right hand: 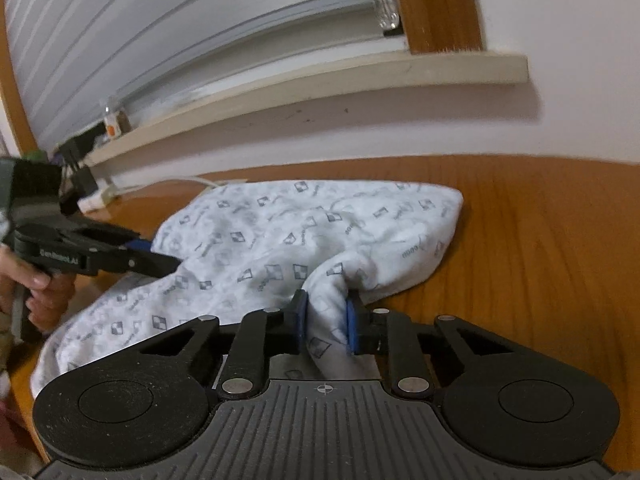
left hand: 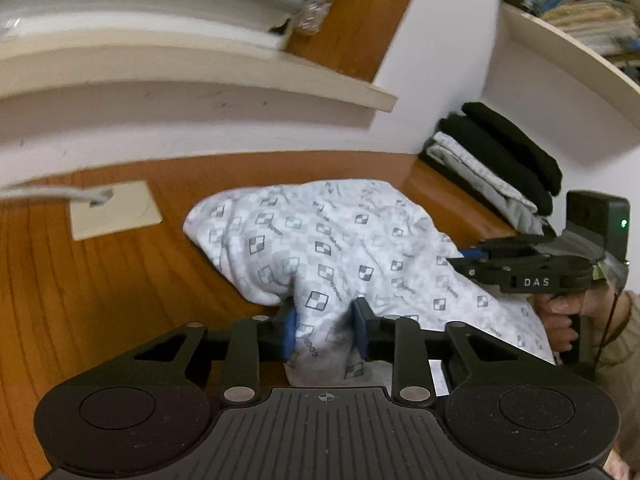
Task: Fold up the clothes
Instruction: 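Grasp the folded white printed garment edge with both tools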
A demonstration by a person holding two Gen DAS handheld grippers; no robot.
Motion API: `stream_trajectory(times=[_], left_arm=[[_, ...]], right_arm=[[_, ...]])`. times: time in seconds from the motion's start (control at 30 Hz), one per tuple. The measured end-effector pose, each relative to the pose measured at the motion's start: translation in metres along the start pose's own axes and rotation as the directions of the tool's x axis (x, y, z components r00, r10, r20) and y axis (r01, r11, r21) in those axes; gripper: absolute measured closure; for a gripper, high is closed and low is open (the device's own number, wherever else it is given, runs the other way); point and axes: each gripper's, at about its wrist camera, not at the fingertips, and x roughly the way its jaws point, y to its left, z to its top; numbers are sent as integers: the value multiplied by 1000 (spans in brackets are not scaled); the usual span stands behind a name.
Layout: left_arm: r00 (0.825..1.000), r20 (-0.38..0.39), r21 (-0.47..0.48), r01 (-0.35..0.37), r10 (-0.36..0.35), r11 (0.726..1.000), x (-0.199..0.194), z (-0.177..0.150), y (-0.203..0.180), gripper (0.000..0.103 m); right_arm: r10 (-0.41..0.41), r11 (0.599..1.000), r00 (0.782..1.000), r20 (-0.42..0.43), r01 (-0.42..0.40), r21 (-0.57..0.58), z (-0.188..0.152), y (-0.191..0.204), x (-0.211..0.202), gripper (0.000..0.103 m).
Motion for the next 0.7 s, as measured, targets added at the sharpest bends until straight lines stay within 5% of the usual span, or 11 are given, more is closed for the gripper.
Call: stream_trajectory(times=[0.2, 0.37, 0.7], left_arm=[[998, 58, 65, 22, -26, 998, 15, 8, -37, 82], [989, 129, 216, 39, -68, 976, 41, 24, -100, 82], [988, -27, 259, 157, -155, 953, 149, 61, -157, 82]], right_arm=[[-83, 996, 988, 128, 88, -34, -16, -1, -40, 86], [-157, 982, 957, 242, 178, -65, -27, -16, -85, 89], [-320, 947, 926, 202, 304, 109, -65, -117, -165, 92]])
